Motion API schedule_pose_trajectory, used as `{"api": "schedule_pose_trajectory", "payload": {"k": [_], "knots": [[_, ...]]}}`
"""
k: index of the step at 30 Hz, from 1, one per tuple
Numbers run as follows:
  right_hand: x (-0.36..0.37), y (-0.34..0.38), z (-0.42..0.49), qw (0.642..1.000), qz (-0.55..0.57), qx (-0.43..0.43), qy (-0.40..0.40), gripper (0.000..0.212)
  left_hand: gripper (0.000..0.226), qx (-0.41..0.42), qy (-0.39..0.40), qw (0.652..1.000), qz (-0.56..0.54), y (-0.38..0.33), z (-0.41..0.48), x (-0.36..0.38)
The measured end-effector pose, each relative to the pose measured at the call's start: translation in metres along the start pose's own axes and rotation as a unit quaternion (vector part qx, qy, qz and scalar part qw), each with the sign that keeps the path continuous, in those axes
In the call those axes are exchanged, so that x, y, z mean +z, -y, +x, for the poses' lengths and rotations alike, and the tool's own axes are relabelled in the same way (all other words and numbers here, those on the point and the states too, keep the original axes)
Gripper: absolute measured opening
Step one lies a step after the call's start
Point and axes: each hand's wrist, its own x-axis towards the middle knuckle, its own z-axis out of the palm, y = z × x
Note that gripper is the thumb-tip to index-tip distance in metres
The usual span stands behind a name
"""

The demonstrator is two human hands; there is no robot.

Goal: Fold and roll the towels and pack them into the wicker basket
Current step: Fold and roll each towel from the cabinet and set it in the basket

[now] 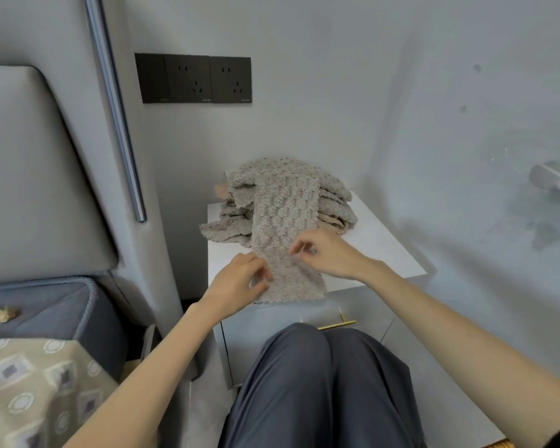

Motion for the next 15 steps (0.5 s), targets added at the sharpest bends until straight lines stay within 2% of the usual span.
{"api": "schedule_pose_trajectory", "payload": {"k": [2,5,8,12,15], "knots": [[0.014,-0.003,-0.018,0.998,-0.030,-0.003,0.047,0.016,0.009,0.021,0.019,1.000,0.007,0.004,-0.004,0.003],[0.035,-0.009,-0.040,0.992,-0.085,0.010,0.087,0.040,0.029,0.009,0.056,0.998,-0.012,0.006,-0.011,0.008],[0.050,-0.019,-0.054,0.987,-0.149,-0.002,0.063,0.054,0.047,-0.015,0.114,0.993,-0.002,0.006,-0.016,0.010],[0.059,-0.028,-0.062,0.988,-0.154,-0.017,-0.018,0.042,0.067,-0.021,0.157,0.986,0.044,0.007,-0.021,0.007],[0.057,-0.032,-0.061,0.992,-0.127,0.004,-0.018,0.034,0.065,-0.016,0.157,0.985,0.071,0.008,-0.021,0.006]]}}
